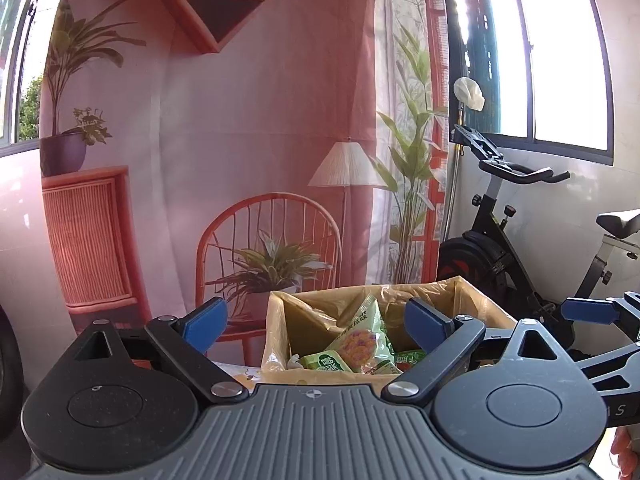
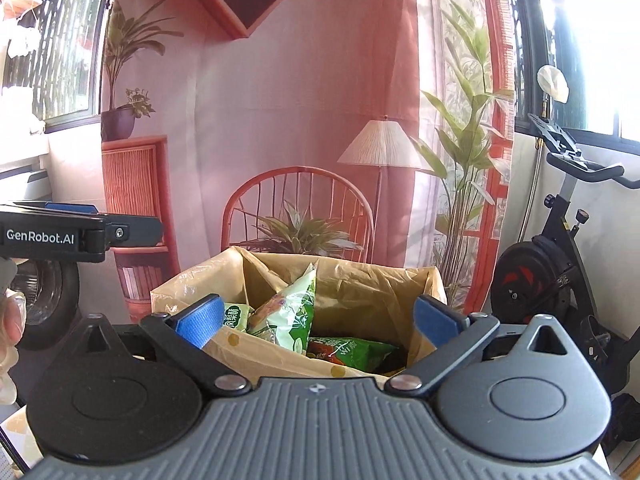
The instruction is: Organize snacks
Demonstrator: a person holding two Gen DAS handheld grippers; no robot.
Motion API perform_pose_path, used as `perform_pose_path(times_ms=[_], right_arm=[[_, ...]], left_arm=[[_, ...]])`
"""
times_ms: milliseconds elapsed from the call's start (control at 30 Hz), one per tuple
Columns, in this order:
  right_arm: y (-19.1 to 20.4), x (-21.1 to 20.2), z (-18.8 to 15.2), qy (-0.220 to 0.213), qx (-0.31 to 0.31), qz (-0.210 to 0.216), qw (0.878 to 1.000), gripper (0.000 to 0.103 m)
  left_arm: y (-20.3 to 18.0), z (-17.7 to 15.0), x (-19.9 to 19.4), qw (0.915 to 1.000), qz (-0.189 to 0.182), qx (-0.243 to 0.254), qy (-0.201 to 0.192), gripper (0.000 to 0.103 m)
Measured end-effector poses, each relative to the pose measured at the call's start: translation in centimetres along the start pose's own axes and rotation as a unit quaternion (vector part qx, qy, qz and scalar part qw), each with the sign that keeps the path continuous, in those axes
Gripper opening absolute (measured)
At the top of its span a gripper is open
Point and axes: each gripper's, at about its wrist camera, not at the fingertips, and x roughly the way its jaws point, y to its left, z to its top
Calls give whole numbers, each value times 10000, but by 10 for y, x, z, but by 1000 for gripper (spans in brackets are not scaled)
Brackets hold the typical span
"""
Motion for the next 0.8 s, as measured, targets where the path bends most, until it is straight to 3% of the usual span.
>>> perform_pose_path(times_ms=[300, 567, 800], right_arm=[[16, -31, -5, -43, 197, 16, 9998, 103], [23, -46, -8, -37, 257, 22, 9997, 103], [21, -50, -12, -4, 320, -133, 9994, 103]], left_arm=[[-5, -12, -30, 9991, 401, -29, 125, 97], [5, -19, -50, 9987, 441, -231, 92, 97], [4, -16, -55, 9978, 655, -97, 10, 97]])
